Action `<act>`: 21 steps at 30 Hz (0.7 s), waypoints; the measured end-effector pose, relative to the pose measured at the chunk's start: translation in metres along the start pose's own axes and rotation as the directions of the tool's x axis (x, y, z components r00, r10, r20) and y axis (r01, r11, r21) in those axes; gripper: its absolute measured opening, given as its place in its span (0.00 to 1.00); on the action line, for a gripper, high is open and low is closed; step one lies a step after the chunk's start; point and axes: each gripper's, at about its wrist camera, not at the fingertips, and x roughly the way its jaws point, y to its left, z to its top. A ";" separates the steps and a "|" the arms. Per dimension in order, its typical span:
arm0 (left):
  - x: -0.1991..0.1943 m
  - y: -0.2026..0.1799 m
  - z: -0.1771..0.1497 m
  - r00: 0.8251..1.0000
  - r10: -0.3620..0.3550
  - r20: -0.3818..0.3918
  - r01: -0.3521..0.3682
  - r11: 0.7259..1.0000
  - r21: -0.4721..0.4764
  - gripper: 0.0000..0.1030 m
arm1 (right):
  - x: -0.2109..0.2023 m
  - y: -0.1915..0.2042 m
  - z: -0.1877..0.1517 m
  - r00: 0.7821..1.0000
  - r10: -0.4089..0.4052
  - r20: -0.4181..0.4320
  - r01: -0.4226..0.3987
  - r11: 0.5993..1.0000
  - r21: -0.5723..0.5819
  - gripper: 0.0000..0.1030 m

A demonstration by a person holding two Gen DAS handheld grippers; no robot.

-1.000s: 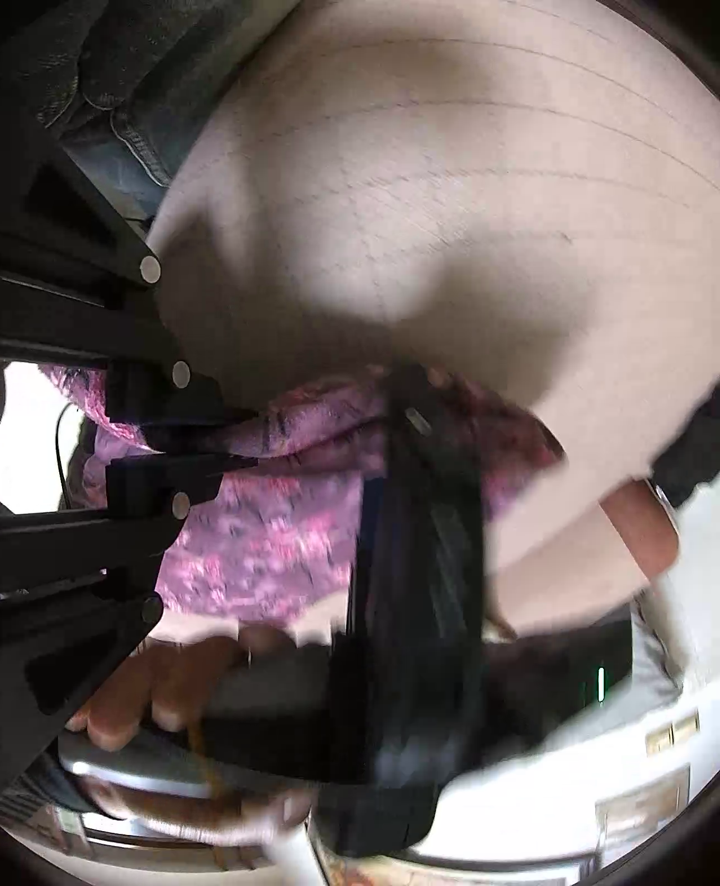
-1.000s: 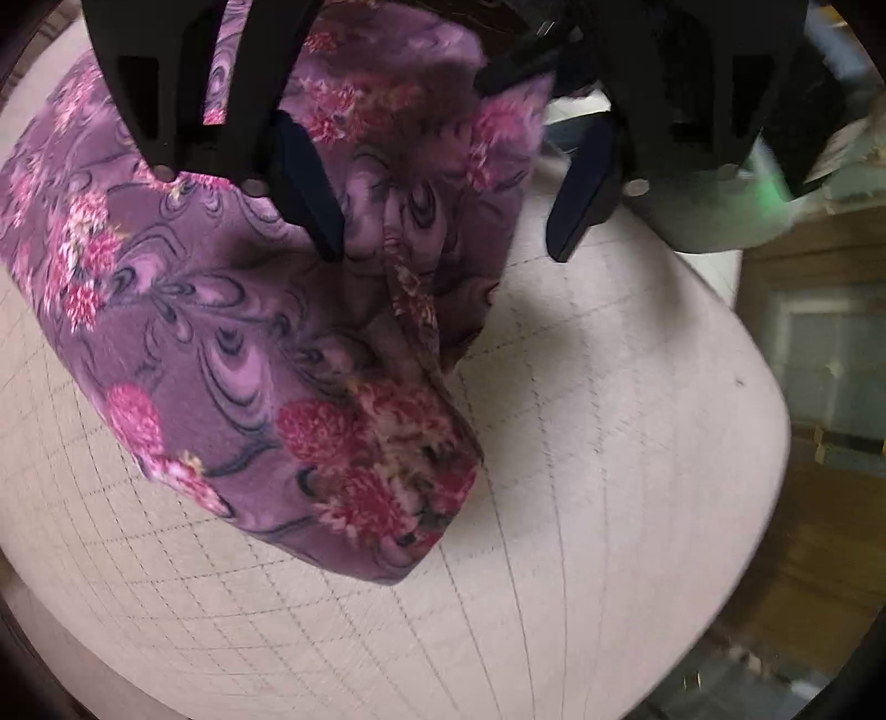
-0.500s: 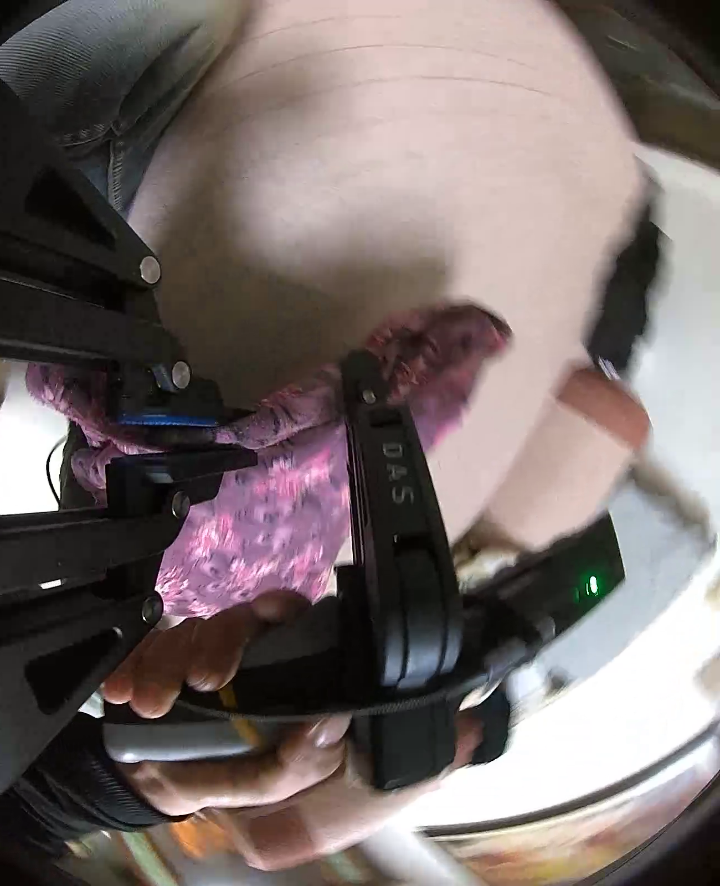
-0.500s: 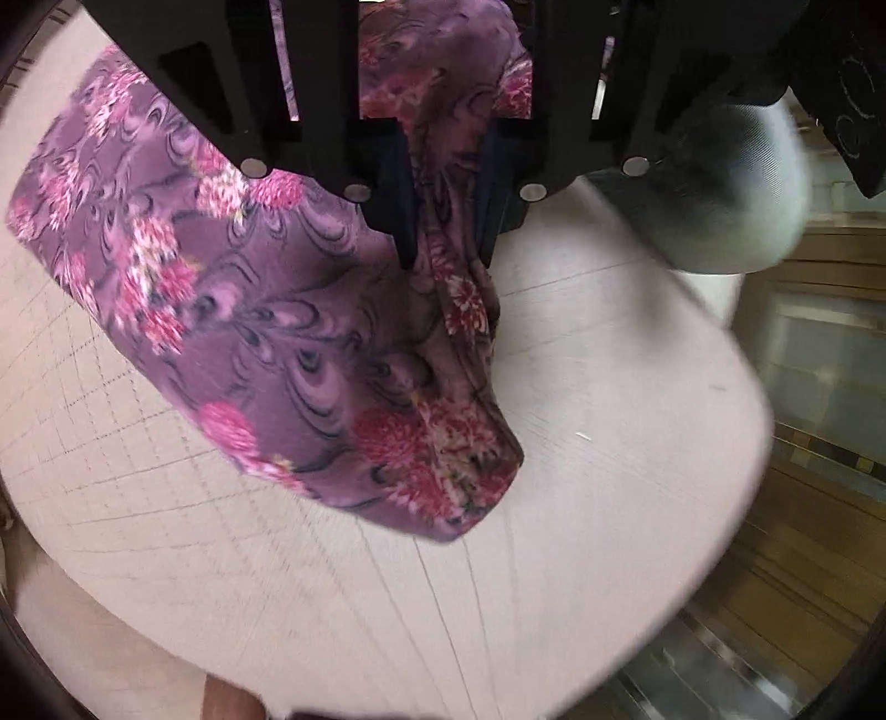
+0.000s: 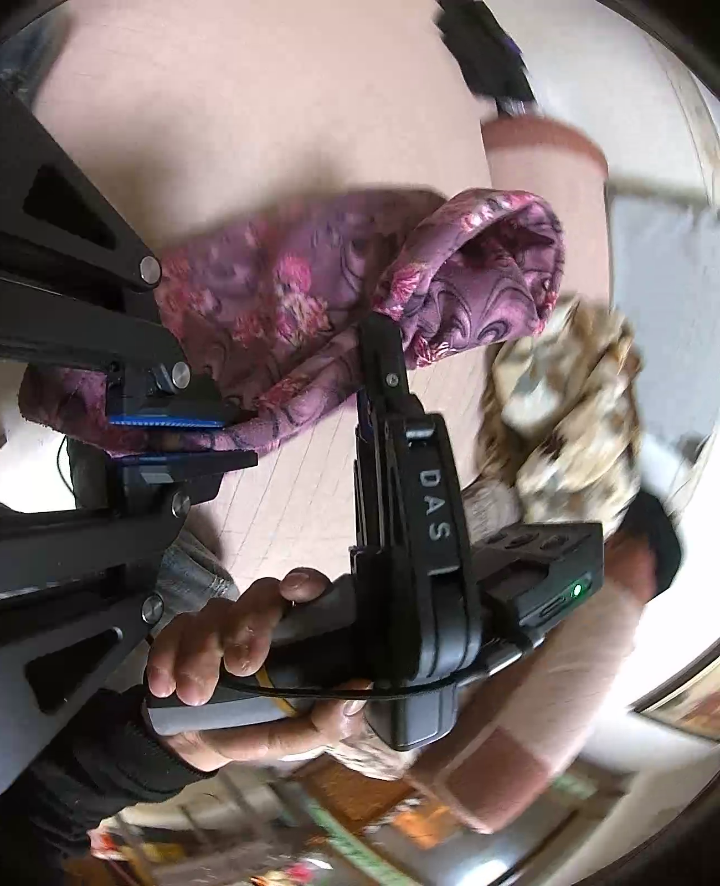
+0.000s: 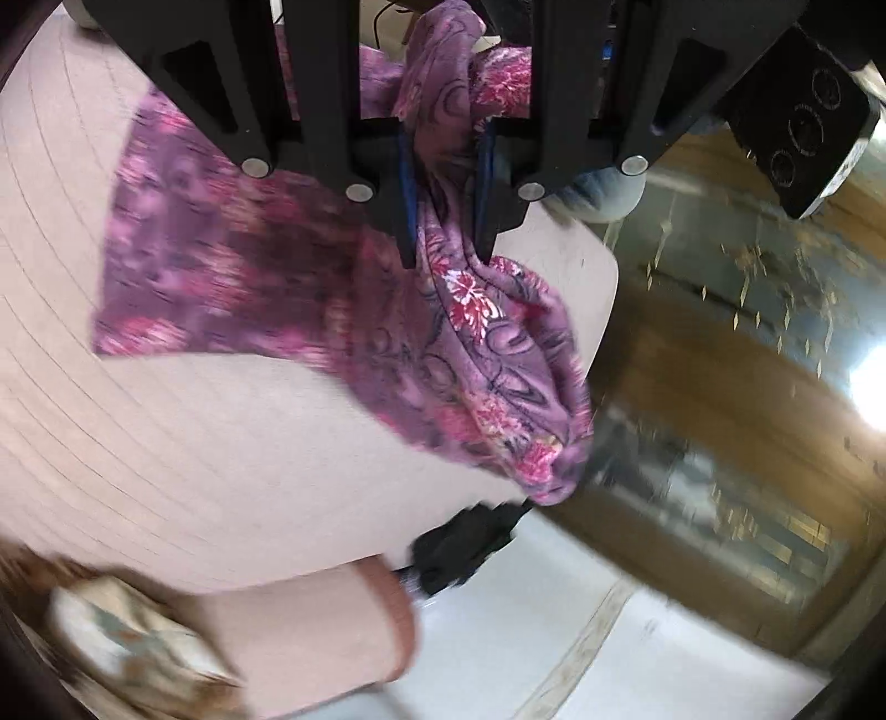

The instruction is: Fold small clothes

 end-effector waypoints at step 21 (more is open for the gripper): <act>0.102 -0.015 -0.002 0.968 -0.077 -0.239 0.072 0.997 -0.032 0.54 | -0.005 -0.152 -0.035 0.964 -0.254 -0.080 0.263 0.857 0.443 0.50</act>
